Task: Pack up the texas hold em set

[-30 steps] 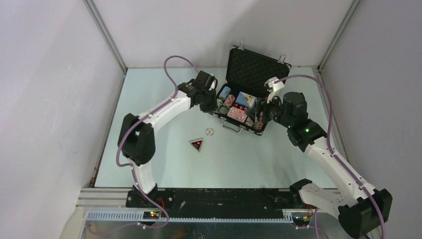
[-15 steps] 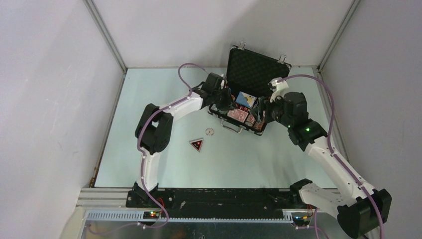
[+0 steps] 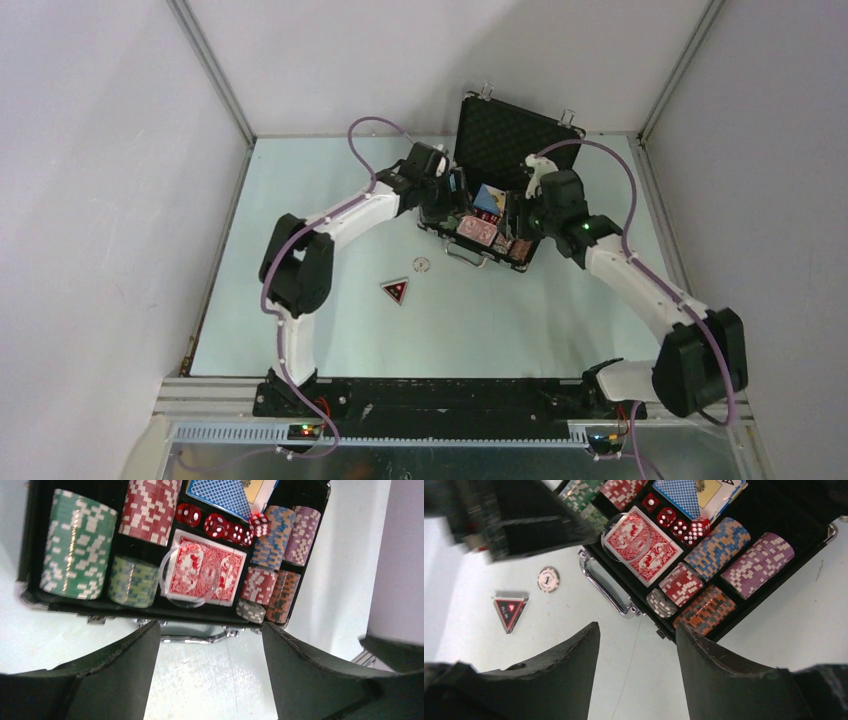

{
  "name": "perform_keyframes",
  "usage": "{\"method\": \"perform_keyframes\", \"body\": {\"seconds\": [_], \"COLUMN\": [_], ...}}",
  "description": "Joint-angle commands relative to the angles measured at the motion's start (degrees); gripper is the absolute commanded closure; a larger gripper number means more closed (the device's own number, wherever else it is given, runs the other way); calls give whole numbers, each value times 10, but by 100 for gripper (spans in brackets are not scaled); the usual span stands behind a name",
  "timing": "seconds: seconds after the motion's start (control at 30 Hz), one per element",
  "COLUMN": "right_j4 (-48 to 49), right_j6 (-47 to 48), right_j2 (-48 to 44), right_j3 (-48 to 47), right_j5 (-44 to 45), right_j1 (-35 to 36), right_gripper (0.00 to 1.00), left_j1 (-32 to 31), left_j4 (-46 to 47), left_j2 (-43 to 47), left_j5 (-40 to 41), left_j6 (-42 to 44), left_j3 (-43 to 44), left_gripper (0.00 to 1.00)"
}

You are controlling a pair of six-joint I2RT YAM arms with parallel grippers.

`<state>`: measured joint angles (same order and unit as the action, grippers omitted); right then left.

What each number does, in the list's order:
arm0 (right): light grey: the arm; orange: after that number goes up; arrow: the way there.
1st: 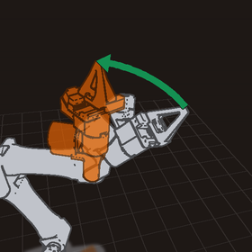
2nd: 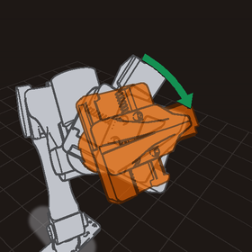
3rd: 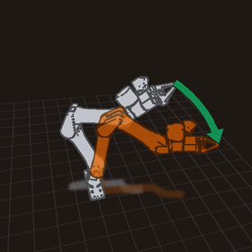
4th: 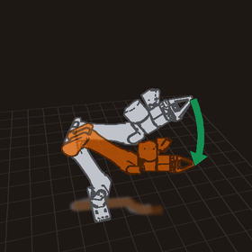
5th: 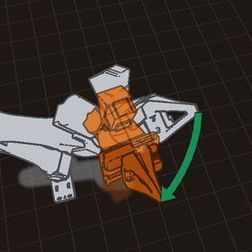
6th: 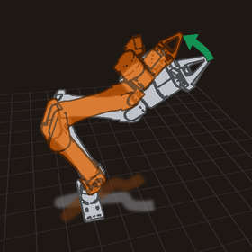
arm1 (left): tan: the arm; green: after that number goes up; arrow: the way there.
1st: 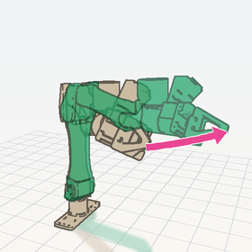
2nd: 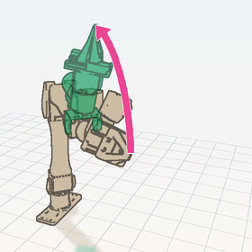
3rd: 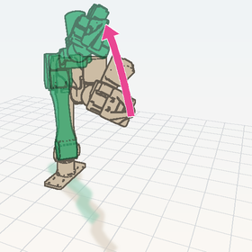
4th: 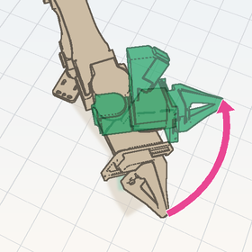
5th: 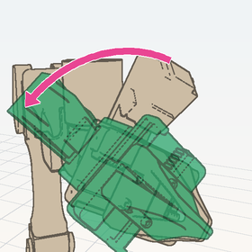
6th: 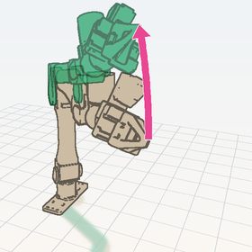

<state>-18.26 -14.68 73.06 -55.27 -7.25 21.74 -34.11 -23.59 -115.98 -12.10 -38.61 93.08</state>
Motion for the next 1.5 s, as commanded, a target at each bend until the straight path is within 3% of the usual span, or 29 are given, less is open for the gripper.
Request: {"method": "perform_keyframes", "body": {"seconds": [0.0,0.27,0.47,0.63,0.73,1.03,1.47], "right_j4": [-20,-55,-46,-119,-158,-185,-185], "right_j6": [-29,-84,-24,-72,-111,-125,-137], "right_j2": [59,182,270,363,412,464,482], "right_j3": [-69,-166,-232,-330,-386,-430,-415], "right_j5": [32,120,105,141,165,206,201], "right_j1": [-3,-14,-13,-21,-16,-4,-2], "right_gripper": [42,44,43,60,60,57,62], "left_j1": [7,43,46,49,53,62,71], "left_j4": [-24,36,37,31,31,-2,-6], "left_j2": [102,266,351,409,440,450,428], "left_j5": [26,27,54,86,110,119,119], "left_j6": [46,91,115,120,121,124,122], "left_j3": [-32,-204,-276,-319,-340,-337,-327], "left_gripper": [21,22,22,23,23,23,23]}}
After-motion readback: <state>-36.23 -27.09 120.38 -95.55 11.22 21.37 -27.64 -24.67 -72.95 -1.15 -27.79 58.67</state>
